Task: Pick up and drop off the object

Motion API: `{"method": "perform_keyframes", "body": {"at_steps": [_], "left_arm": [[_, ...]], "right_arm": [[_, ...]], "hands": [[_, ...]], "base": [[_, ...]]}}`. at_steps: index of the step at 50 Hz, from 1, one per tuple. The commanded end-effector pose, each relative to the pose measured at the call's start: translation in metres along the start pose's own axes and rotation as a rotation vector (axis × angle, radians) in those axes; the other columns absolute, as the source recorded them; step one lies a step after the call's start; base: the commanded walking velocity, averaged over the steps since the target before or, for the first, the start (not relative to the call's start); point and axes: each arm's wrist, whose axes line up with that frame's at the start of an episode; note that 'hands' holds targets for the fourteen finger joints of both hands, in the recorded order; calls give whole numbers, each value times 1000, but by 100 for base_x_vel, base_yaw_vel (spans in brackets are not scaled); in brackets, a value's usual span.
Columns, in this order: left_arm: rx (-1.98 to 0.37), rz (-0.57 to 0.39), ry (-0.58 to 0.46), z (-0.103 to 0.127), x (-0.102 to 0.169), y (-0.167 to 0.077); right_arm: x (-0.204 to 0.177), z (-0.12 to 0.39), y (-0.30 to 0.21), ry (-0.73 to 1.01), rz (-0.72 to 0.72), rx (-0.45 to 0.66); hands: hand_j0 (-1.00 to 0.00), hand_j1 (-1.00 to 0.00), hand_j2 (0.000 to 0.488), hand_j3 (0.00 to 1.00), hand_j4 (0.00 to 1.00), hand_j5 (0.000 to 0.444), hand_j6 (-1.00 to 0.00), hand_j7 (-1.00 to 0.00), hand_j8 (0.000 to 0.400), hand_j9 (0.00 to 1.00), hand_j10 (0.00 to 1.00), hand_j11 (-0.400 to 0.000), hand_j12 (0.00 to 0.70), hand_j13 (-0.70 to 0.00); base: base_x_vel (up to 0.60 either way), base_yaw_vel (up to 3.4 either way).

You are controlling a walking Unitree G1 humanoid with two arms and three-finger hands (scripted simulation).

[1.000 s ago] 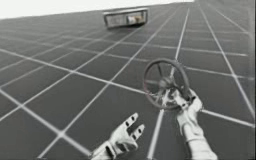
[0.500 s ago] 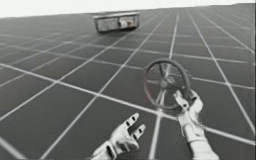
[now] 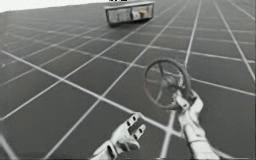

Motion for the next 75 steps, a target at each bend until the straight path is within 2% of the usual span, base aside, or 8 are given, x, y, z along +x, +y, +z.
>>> {"method": "perform_keyframes", "body": {"at_steps": [1, 75], "left_arm": [[22, -13, 0, 2, 1, -6], [22, -13, 0, 2, 1, -6]], "right_arm": [[0, 12, 0, -35, 12, 37], [0, 12, 0, -35, 12, 37]], "hands": [[0, 0, 0, 1000, 1000, 0, 0, 0, 0, 1000, 1000, -400, 0, -700], [0, 0, 0, 1000, 1000, 0, 0, 0, 0, 1000, 1000, -400, 0, -700]], "base": [[41, 30], [47, 24]]}}
